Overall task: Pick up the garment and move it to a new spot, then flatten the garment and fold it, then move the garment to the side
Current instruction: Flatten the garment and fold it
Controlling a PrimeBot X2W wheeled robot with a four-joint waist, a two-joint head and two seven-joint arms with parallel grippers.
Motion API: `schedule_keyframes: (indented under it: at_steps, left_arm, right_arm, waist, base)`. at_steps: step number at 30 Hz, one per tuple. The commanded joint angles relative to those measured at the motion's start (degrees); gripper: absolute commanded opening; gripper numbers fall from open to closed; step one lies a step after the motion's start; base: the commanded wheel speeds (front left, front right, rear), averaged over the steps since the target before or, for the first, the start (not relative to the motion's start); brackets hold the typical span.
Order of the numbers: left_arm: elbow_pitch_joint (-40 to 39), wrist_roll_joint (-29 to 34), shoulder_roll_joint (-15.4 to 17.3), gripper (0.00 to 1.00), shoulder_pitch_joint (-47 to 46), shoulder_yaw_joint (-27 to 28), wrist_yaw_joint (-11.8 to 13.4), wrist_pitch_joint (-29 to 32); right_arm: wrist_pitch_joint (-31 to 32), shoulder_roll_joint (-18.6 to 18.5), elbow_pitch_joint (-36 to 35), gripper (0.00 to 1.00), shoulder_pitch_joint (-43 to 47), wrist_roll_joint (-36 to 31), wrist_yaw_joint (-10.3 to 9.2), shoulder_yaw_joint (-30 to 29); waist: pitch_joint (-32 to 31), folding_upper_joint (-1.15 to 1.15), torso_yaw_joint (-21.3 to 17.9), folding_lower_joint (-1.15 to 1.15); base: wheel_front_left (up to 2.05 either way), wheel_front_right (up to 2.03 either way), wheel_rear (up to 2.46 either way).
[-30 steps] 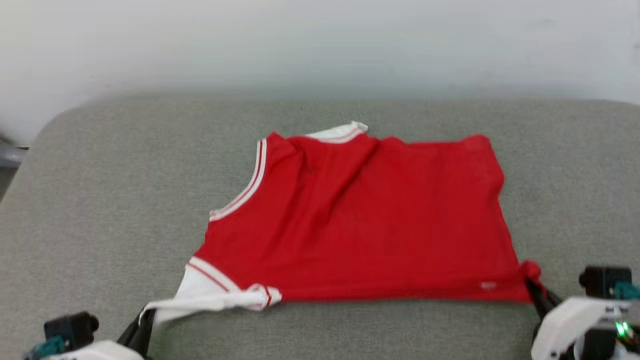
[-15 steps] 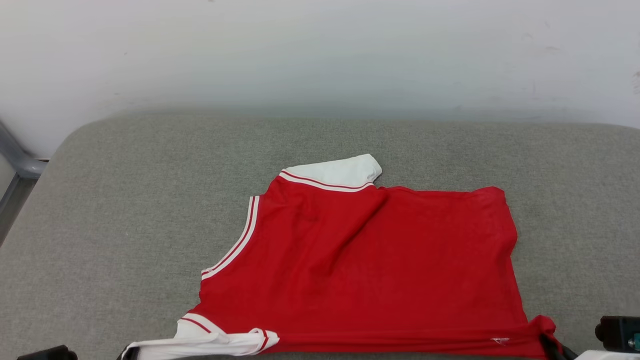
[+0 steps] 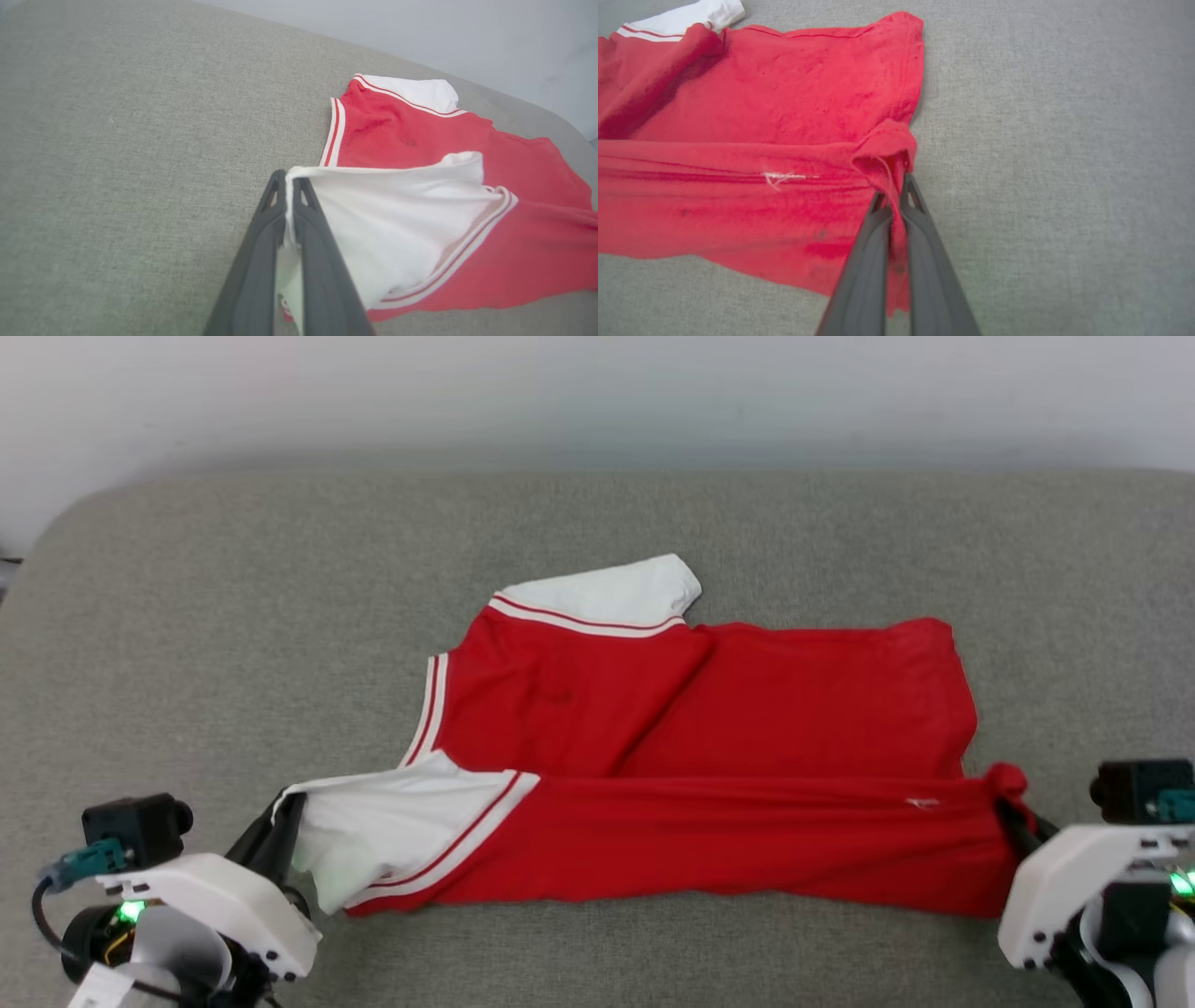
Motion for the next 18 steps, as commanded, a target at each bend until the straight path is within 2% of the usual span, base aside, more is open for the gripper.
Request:
schedule_keyframes:
  at_steps: [1,11,14,15,16,18]
  left_arm:
    - [2.2,0.5,-0.3,0.00,-2.4,-0.2,-1.0,0.0]
    - [16.5,0.6,-4.0,0.00,-11.6,-5.5,-8.1,3.9]
    - [19.8,0.3,-5.0,0.00,-13.2,-6.7,-10.2,4.9]
    - [20.8,-0.3,-5.5,0.00,-13.4,-6.8,-10.8,5.1]
    - [21.6,-0.6,-6.0,0.16,-13.7,-6.8,-11.2,5.0]
    - [23.1,-1.1,-6.7,0.80,-14.4,-6.5,-11.7,4.3]
  right_arm:
    - [-0.3,-0.3,1.7,0.00,-2.6,-0.2,-0.13,0.6]
    - [-1.8,-0.9,13.6,0.00,-9.4,-2.3,-0.12,4.7]
    - [-3.2,-0.5,16.4,0.39,-10.2,-2.3,-0.12,5.5]
    - [-3.7,-0.3,17.1,0.67,-10.3,-1.8,-0.11,5.7]
    - [-4.5,-0.3,17.6,1.00,-10.4,-1.7,-0.10,6.1]
    - [-6.9,-0.5,18.2,1.00,-10.6,-1.2,-0.09,6.3]
  waist:
    - [2.6,0.00,-1.1,-0.01]
    - [7.0,0.00,-1.2,-0.01]
    - [7.3,0.00,-1.2,-0.01]
    - [7.4,0.00,-1.1,-0.01]
    - [7.3,0.00,-1.0,-0.01]
    - [7.1,0.00,-0.8,-0.01]
  base:
    - [0.00,0.00,0.00]
    - [0.00,0.00,0.00]
    - [0.00,0.00,0.00]
    - [0.00,0.00,0.00]
    - [0.00,0.00,0.00]
    - [0.00,0.00,0.00]
